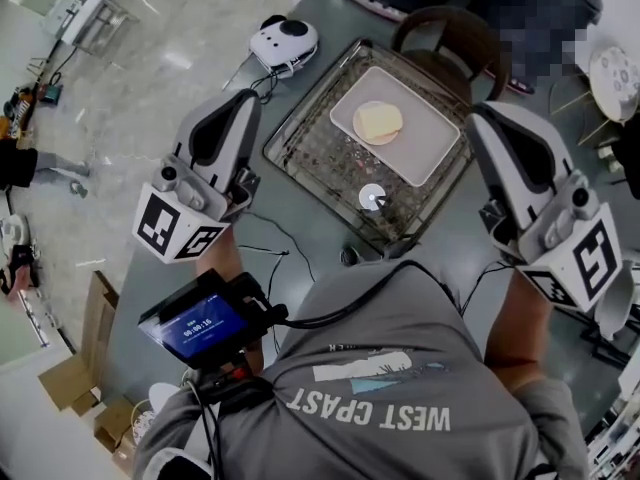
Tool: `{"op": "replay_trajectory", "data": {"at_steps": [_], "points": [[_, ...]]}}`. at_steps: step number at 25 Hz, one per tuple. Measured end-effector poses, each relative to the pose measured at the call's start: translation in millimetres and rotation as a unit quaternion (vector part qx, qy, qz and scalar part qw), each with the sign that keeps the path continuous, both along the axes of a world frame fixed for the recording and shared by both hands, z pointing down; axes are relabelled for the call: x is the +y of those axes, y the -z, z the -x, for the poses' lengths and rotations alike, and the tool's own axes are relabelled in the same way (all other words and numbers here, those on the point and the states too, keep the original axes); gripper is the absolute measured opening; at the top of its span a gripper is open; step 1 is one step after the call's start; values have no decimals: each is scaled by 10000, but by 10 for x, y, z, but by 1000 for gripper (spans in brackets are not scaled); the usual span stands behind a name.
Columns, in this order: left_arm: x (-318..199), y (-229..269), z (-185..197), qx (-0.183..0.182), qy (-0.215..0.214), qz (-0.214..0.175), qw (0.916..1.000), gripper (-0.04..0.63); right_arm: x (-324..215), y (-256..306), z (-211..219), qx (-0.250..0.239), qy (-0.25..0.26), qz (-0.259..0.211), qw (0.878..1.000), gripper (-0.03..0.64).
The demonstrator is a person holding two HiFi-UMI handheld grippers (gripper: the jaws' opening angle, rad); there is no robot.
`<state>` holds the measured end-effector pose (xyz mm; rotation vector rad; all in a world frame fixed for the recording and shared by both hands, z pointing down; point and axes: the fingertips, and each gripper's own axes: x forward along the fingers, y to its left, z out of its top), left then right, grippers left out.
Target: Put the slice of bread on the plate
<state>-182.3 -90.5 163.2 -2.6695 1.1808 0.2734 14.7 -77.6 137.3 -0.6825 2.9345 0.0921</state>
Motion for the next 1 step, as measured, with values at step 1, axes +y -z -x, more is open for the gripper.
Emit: {"op": "replay_trajectory", "data": {"at_steps": [1], "points": [[45,1,6,11,-5,7,10000,6,56,15,1,-2,2,-6,10000,5]]}}
